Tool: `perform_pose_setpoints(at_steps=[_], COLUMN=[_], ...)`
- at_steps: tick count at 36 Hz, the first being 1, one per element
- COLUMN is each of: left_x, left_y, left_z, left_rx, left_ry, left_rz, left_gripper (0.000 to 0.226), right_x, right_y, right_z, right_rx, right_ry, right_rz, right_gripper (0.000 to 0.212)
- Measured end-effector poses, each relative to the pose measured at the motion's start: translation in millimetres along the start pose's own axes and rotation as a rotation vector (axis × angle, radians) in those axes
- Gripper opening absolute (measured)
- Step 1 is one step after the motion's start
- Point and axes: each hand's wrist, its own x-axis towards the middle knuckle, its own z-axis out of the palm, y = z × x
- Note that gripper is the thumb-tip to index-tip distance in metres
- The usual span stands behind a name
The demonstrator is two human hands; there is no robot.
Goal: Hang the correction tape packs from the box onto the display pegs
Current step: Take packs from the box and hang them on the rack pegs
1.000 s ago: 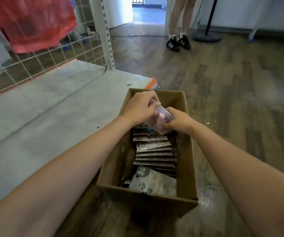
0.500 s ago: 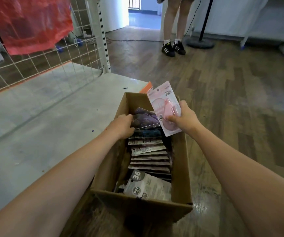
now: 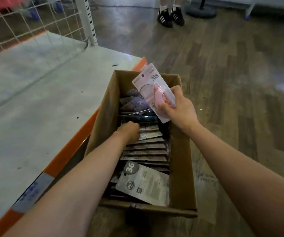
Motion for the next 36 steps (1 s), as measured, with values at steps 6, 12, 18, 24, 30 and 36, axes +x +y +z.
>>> perform_pose_setpoints(at_steps=[6,12,18,24,30,36], left_x=[23.0,32.2,32.8,21.9,5.9,-22.7], left_y=[6.8,1.0,-3.3,3.1,4.5,2.8], left_z=[28.4,42.9,44.1,40.7,5.9,-46.5], left_rx=[0.065,0.099,0.173,0.307,0.179,-0.477], left_ry=[-0.070,-0.042,-0.071,0.011,0.251,0.518], left_rz=[-0.012,-0.051,-0.021,0.074,0.013,-0.018], left_gripper=[0.045,0.039,0.039,0.030,0.029,0.009], right_x=[2.2,3.8,4.0,4.3,3.0,-2.1], right_y=[2.9,4.8,5.5,7.1,4.3,-1.8], right_z=[3.1,3.9,5.3,5.9,4.4,1.3], right_rx=[-0.001,0.045,0.059,0.045,0.004,0.019], right_ry=[0.017,0.032,0.041,0.052,0.050,0.032], right_rz=[0.008,0.009,0.013,0.000,0.003,-0.004], right_gripper=[0.040,0.037,0.035,0.037,0.042,0.038])
